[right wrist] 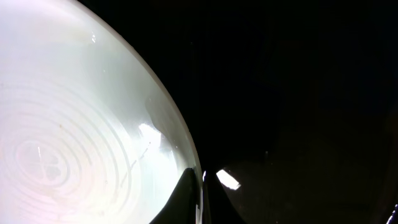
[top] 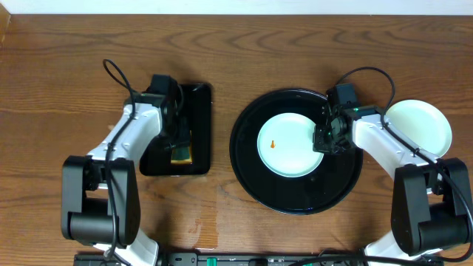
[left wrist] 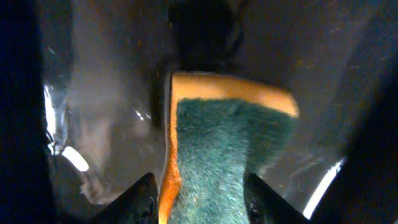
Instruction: Clean dirty plates on tray and stack at the side
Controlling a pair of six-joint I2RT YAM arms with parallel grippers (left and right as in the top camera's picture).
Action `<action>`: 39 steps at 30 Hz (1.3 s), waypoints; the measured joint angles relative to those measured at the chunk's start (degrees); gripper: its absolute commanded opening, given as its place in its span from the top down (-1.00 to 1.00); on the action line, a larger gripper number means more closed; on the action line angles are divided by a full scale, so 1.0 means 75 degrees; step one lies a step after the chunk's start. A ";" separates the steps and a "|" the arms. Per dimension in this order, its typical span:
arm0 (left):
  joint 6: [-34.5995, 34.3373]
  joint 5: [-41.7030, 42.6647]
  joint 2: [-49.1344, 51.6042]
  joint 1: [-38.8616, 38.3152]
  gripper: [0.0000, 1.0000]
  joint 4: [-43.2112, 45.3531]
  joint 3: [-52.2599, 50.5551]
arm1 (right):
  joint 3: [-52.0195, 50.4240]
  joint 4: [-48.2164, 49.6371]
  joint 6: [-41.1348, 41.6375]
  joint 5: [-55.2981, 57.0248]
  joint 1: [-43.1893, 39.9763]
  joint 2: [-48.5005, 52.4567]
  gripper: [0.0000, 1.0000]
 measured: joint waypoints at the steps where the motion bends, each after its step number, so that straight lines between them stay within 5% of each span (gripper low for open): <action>1: 0.0006 0.0000 0.0020 -0.0023 0.22 0.0076 -0.0102 | 0.0000 0.0000 0.0000 0.0000 0.0000 0.0000 0.98; 6: 0.0020 -0.0111 0.0029 -0.0332 0.61 0.0399 -0.0332 | 0.0000 0.0000 0.0000 -0.0003 0.0000 0.0000 0.98; 8: 0.0070 -0.0189 0.0029 -0.0484 0.58 0.0437 -0.0338 | 0.0000 0.0000 0.0000 -0.0003 0.0000 0.0000 0.98; 13: 0.0146 -0.0440 0.0029 -0.0627 0.06 0.0166 -0.0283 | 0.0000 0.0000 0.0000 -0.0003 0.0000 0.0000 0.98; 17: 0.0137 -0.0560 0.0029 -0.0577 -0.09 -0.0382 0.0064 | 0.0000 0.0000 0.0000 -0.0003 0.0000 0.0000 0.98; 26: 0.0119 -0.0568 -0.0210 -0.0551 0.01 -0.0950 0.0504 | 0.0000 0.0000 0.0000 -0.0003 0.0000 0.0000 0.98; 36: 0.0530 -0.0341 -0.0201 -0.0679 0.05 -0.0184 -0.0393 | 0.0000 0.0000 0.0000 -0.0003 0.0000 0.0000 0.98; 39: 0.0600 -0.0364 -0.0201 -0.0755 0.32 0.0175 -0.0595 | 0.0000 0.0000 0.0000 -0.0003 0.0000 0.0000 0.98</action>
